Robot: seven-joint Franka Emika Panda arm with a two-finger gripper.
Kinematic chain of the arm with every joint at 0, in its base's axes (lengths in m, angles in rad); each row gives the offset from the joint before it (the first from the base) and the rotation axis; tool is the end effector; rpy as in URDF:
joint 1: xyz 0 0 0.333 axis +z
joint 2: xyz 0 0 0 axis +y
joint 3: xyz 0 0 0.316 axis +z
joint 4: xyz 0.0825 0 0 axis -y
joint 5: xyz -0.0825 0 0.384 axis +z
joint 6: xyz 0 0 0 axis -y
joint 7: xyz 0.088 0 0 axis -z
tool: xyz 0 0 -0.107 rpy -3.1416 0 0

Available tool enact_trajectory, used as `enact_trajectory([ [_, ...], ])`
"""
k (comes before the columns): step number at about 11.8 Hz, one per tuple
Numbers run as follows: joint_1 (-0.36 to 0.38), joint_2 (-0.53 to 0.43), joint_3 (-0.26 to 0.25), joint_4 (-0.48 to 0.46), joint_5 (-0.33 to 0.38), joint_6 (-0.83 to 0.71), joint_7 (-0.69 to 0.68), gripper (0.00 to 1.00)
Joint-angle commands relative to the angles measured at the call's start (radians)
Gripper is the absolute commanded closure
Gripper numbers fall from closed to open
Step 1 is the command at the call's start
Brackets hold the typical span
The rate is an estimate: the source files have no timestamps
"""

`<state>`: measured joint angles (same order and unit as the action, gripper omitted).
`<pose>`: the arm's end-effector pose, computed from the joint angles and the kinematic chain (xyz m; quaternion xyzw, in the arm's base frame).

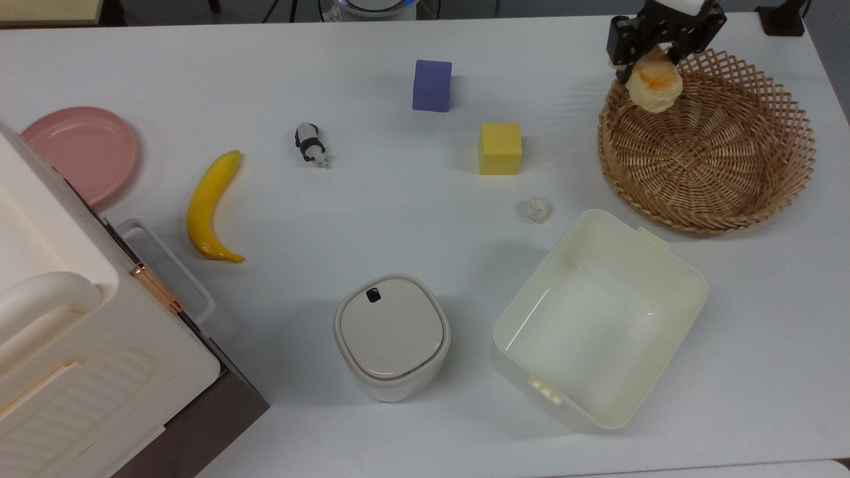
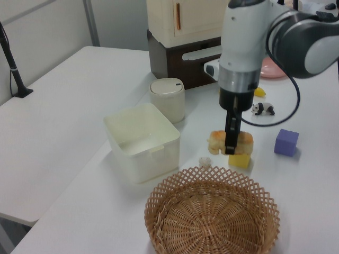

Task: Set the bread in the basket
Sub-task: 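Lower the bread roll into the basket and open the gripper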

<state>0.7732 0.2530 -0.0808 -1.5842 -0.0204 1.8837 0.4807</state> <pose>0.4935 0.4137 0.4945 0.9935 0.1100 0.0307 0.0034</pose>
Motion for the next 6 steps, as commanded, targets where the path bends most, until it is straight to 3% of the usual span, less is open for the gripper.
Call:
enact_trajectory([
  [1,0.021,0.005,-0.019,0.004,0.02,0.014,0.004,0.35],
  [2,0.021,0.005,-0.014,0.004,0.026,0.014,0.007,0.21],
  [3,0.021,0.005,-0.005,0.004,0.034,0.014,0.018,0.0],
  [6,0.02,0.008,0.012,0.004,0.031,0.035,0.065,0.0],
])
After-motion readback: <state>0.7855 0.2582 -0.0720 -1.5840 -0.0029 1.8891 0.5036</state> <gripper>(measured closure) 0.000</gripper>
